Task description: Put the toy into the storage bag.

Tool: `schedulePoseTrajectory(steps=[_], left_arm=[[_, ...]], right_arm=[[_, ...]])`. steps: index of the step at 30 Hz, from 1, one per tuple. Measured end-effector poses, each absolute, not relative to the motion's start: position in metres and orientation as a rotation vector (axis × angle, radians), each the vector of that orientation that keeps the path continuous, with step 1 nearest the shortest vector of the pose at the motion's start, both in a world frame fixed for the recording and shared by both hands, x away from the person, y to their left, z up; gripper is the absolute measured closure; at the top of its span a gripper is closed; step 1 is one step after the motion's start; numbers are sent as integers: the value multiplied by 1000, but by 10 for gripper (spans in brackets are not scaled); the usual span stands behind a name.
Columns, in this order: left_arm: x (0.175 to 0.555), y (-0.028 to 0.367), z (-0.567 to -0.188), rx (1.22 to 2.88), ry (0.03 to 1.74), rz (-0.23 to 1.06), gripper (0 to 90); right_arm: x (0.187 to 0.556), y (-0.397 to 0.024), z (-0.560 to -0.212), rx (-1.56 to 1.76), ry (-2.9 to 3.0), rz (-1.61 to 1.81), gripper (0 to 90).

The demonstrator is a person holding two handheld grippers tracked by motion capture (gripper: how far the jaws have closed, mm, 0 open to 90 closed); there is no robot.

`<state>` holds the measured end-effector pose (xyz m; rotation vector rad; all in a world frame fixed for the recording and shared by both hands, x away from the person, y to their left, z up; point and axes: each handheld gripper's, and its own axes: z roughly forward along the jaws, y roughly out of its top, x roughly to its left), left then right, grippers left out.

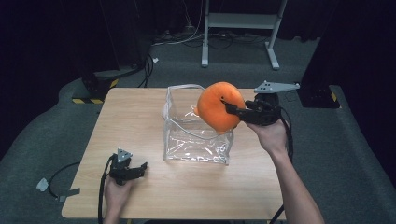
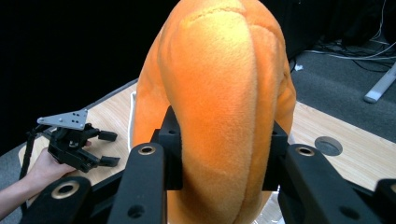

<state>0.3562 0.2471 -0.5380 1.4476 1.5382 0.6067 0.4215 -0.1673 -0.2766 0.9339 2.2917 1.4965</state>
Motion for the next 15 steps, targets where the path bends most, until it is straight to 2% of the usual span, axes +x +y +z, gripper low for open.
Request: schedulePoseTrajectory(steps=[15], left_arm=[[356, 247, -538, 1448, 1539, 606, 182]], right_arm=[[430, -148, -286, 917, 2336, 1452, 634]])
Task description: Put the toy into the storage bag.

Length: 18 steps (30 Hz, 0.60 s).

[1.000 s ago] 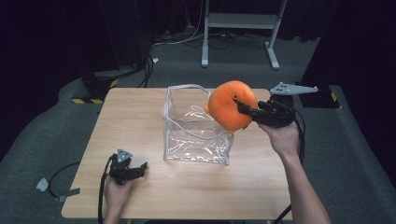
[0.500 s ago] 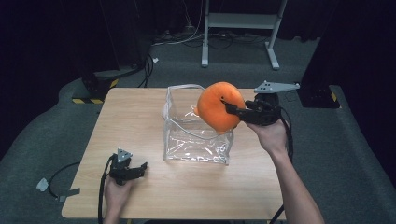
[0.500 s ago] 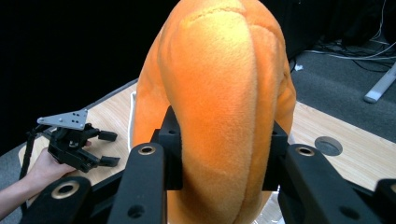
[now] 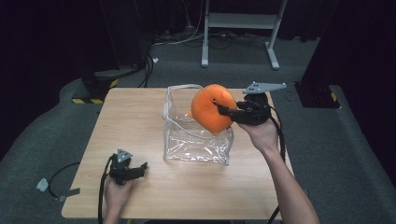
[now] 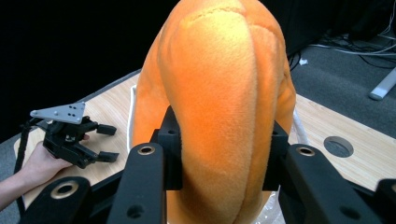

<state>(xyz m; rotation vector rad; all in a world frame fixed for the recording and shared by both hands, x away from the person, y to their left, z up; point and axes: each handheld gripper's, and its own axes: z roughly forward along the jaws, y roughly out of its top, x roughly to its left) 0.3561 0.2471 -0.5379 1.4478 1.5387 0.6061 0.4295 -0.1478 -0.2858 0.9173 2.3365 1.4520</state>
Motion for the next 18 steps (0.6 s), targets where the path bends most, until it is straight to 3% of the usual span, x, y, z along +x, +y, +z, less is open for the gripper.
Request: schedulePoseTrajectory(steps=[18], left_arm=[[356, 247, -538, 1445, 1539, 606, 182]], right_arm=[[429, -132, -292, 868, 2355, 1392, 629]])
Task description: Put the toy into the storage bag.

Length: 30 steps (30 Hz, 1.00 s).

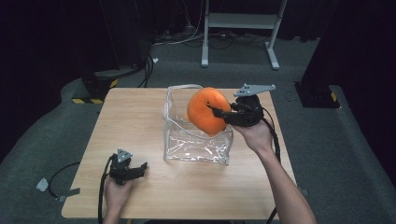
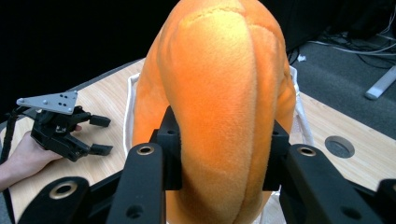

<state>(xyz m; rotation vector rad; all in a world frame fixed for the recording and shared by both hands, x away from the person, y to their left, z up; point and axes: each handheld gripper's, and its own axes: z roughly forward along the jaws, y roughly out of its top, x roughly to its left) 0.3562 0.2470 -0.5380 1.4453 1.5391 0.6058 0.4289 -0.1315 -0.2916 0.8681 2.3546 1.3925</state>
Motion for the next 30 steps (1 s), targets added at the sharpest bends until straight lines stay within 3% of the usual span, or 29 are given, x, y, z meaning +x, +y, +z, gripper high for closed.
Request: schedulePoseTrajectory(steps=[30], left_arm=[[356, 247, -538, 1449, 1538, 606, 182]], right_arm=[[446, -110, -325, 882, 2498, 1194, 621]])
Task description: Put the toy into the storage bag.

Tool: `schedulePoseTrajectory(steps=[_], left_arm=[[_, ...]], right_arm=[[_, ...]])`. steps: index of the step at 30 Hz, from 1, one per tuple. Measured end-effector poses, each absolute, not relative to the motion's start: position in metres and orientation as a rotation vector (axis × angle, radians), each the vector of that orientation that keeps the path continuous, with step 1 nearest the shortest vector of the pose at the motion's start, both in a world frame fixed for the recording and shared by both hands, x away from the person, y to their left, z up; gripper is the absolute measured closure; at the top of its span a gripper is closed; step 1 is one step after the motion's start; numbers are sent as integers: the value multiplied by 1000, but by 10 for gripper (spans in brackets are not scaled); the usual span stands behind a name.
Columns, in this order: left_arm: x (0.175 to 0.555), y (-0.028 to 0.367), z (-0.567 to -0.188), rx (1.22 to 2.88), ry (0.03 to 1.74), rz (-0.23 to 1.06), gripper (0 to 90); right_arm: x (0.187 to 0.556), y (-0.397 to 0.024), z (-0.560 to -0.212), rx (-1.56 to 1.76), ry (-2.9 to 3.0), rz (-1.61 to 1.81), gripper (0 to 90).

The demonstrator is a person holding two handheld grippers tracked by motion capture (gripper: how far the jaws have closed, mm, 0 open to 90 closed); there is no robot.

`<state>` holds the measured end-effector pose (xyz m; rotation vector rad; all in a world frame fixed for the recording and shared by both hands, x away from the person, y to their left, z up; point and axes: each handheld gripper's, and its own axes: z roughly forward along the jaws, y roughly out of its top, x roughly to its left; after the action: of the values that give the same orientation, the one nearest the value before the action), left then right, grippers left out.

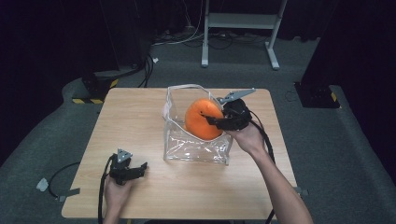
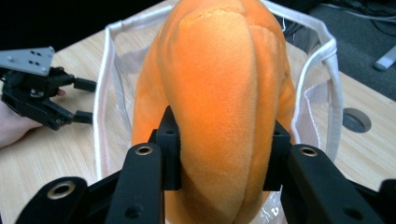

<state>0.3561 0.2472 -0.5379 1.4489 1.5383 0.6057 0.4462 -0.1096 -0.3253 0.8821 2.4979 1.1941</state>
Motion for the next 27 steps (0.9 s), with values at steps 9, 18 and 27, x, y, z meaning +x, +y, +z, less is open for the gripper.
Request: schedulePoseTrajectory(steps=[9, 18, 27], left_arm=[[356, 247, -538, 1441, 1539, 606, 182], [356, 247, -538, 1446, 1538, 607, 182], [356, 247, -538, 1447, 1538, 607, 182]], right_arm=[[450, -112, -336, 918, 2523, 1147, 612], [452, -108, -347, 921, 2545, 1096, 597], [455, -106, -355, 939, 2563, 1068, 588]])
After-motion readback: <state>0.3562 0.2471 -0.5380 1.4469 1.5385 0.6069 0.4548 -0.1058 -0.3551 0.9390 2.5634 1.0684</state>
